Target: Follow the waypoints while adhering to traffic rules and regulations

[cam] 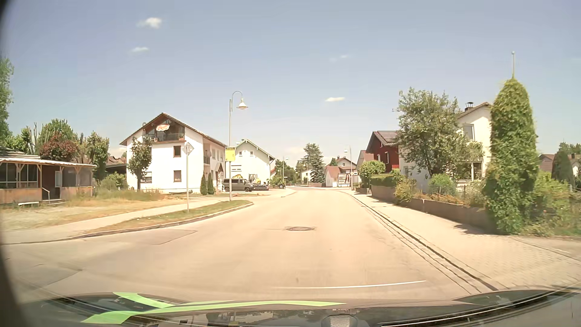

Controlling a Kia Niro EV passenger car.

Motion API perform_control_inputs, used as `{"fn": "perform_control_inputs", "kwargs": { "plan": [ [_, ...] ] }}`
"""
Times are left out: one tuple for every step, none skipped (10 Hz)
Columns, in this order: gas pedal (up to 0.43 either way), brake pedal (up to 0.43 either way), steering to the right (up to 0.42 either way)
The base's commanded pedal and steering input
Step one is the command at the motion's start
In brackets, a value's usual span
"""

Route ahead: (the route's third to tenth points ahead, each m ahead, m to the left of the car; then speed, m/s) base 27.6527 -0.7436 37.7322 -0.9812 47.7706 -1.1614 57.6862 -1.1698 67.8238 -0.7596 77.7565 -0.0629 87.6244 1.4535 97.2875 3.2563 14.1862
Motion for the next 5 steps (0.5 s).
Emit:
{"fn": "perform_control_inputs", "kwargs": {
  "plan": [
    [0.15,0.0,0.018],
    [0.15,0.0,0.019],
    [0.138,0.0,0.019],
    [0.138,0.0,0.018],
    [0.138,0.0,0.015]
  ]
}}
